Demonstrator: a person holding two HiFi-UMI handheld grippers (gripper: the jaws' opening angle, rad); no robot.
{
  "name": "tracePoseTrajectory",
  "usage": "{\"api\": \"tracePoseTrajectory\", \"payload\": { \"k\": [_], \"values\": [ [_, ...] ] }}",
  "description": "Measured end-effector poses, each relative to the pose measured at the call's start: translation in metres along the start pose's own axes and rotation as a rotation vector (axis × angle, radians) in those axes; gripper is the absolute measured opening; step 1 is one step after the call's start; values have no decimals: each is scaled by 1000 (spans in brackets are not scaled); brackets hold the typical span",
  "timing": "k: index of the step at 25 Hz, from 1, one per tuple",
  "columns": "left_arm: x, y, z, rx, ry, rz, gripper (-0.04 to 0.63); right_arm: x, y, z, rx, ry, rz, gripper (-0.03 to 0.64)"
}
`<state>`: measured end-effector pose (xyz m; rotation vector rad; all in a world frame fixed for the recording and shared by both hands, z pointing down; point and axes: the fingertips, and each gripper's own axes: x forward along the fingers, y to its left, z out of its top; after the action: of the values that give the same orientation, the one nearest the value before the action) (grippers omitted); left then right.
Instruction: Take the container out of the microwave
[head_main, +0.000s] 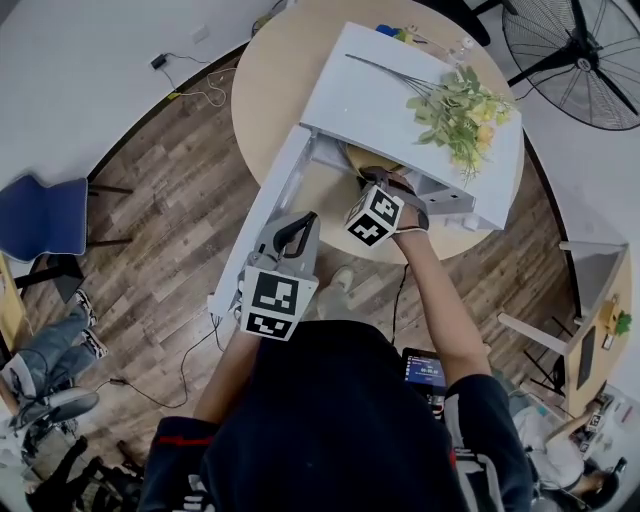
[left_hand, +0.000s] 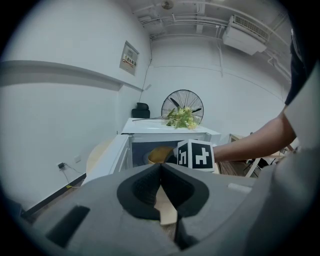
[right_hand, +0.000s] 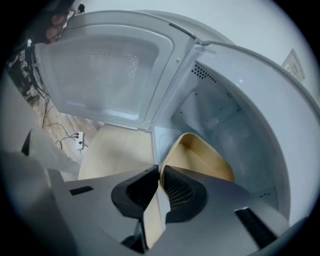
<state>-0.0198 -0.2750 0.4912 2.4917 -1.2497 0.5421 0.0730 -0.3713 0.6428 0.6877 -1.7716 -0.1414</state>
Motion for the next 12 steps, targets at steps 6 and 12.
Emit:
{"api": "tracePoseTrajectory", "payload": {
  "k": [6,12],
  "values": [
    [-2,-5,13,30,-28,-16,14,-27,10,0,38,-12,39,28],
    [-3,-6,23,51,-49,-18,14,-55,24,-1,41,-22,85,28]
  ]
}}
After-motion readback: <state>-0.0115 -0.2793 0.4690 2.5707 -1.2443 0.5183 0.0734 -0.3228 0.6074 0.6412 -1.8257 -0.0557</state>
